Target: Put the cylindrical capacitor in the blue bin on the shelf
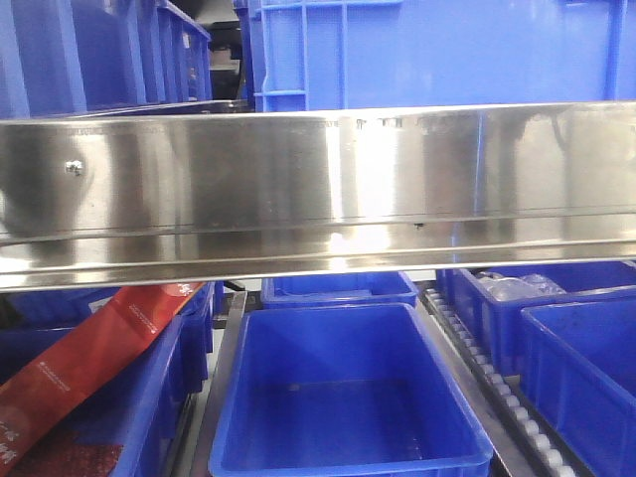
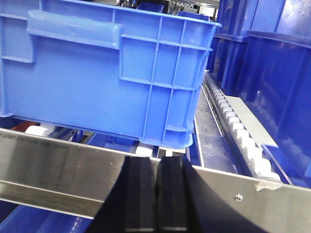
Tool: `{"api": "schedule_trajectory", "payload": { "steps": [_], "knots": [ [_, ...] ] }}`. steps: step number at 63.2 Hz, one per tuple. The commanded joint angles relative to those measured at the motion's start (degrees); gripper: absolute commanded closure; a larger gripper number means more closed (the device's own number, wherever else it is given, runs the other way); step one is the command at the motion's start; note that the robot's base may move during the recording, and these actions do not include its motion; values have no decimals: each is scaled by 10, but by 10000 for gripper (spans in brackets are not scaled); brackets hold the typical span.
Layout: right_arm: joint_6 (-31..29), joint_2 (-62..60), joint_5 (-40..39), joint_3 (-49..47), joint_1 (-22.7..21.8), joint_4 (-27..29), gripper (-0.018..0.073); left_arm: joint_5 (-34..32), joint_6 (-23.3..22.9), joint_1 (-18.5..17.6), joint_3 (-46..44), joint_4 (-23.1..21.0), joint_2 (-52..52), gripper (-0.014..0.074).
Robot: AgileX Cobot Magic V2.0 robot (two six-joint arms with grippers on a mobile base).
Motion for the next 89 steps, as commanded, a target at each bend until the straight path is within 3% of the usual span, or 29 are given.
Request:
{"api": "schedule_trajectory", "payload": {
  "steps": [1,17,30,33,38,47,61,89],
  "knots": [
    [0,-2,-13,1,-3,0,713,-67,14,55,39,-36,-3,708],
    [0,-2,-13,1,-3,0,713,-268,16,159,184,-46,-3,708],
    [0,-2,-13,1,-3,0,713,-411,16,194,274,-46,-7,708],
    [0,-2,-13,1,-3,0,713,-358,16,194,274,-46,-20,708],
    [0,-2,-13,1,-3,0,713,-338,16,181,274,-51,-21,708],
    [0,-4,-13,1,-3,0,713,-337,12,160,274,-78,-21,708],
    [0,-4,-13,1,-3,0,713,-333,11,142,274,-81,-21,708],
    [0,-4,-13,1,-3,0,713,-336,11,143,274,-81,-21,708]
  ]
}}
